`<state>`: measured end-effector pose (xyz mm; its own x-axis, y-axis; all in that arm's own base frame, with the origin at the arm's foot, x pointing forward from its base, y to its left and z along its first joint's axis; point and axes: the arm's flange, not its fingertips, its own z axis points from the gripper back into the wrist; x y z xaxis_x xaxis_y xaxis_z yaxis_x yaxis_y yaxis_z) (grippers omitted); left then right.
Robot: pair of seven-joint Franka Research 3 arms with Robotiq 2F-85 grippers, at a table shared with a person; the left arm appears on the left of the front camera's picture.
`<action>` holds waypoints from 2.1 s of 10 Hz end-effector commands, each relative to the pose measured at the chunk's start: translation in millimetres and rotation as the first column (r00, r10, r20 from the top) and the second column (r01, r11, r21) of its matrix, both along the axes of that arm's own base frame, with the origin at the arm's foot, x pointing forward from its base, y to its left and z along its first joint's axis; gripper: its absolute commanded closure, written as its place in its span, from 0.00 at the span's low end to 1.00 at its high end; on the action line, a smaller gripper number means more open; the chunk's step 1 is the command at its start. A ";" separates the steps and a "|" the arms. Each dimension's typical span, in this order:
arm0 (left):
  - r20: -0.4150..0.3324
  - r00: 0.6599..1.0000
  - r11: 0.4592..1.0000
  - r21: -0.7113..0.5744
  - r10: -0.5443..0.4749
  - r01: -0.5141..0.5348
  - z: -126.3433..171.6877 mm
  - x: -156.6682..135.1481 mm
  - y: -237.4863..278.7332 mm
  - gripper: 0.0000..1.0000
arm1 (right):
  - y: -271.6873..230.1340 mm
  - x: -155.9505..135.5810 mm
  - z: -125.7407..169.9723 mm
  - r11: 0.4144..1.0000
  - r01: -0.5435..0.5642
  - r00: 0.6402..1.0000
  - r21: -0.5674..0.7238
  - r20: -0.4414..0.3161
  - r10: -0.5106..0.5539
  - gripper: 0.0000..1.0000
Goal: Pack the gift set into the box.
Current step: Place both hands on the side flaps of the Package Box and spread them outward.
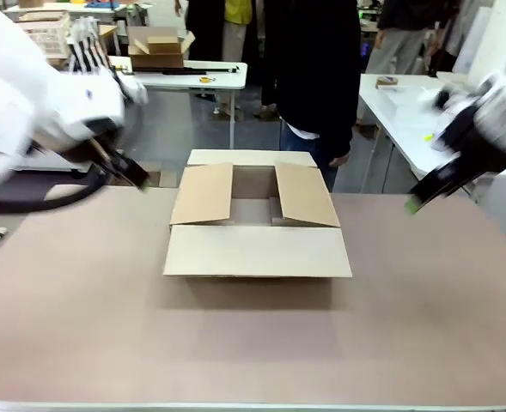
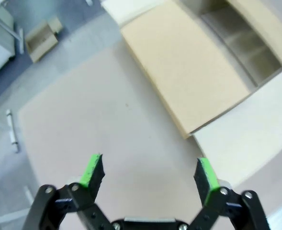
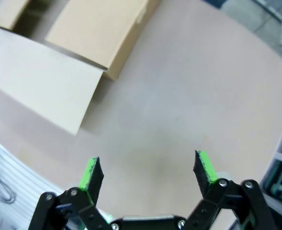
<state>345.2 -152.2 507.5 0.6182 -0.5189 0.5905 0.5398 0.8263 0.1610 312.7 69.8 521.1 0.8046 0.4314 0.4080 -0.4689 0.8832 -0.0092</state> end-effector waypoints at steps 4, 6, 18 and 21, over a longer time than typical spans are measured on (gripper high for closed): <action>0.094 0.995 0.999 0.015 0.032 -0.033 42.0 -34.7 -4.0 0.00 | -17.9 -15.9 26.7 0.989 0.002 1.000 0.148 -0.001 -0.002 0.00; -0.127 0.978 0.946 -0.300 -0.165 0.120 36.0 -32.2 19.6 0.00 | -26.8 4.0 12.4 0.874 -0.018 0.956 0.485 -0.247 0.157 0.00; -0.125 0.834 0.259 -0.966 -0.537 0.022 7.1 -13.3 137.1 0.00 | -113.4 18.5 -4.6 0.283 0.302 0.910 0.910 -0.364 0.198 0.00; -0.161 0.830 0.277 -0.961 -0.534 -0.008 3.1 -14.4 136.7 0.00 | -113.4 18.5 -4.6 0.283 0.302 0.910 0.910 -0.364 0.198 0.00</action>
